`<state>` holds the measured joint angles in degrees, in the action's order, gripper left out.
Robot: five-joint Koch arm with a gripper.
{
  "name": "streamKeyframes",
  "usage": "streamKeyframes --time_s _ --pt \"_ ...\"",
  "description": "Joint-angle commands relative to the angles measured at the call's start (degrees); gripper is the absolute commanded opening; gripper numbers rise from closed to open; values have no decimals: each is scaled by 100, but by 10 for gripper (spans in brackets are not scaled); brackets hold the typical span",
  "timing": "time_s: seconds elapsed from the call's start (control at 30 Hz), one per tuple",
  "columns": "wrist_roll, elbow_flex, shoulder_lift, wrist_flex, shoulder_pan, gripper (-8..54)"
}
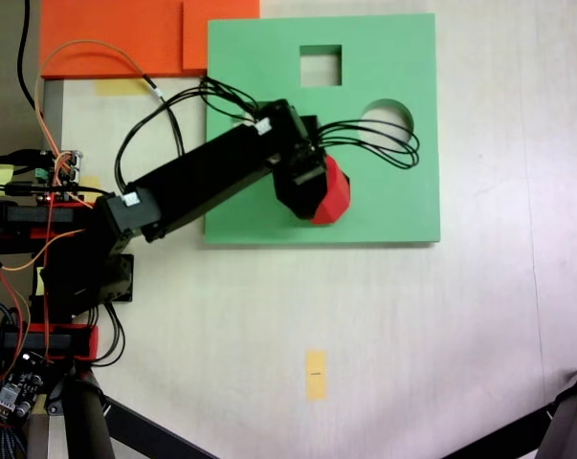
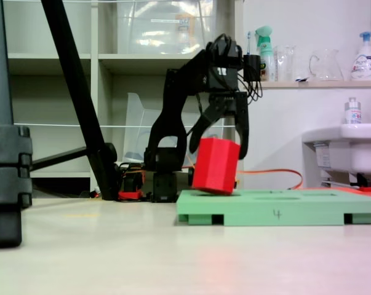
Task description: Put the octagonal pillar block into the corresponding hole
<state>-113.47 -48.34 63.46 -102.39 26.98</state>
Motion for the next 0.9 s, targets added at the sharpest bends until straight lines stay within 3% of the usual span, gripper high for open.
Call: streamKeyframes --time_s 0.0,0.87 --pt "-97 281 79 -185 123 233" --pt "-615 308 18 352 211 233"
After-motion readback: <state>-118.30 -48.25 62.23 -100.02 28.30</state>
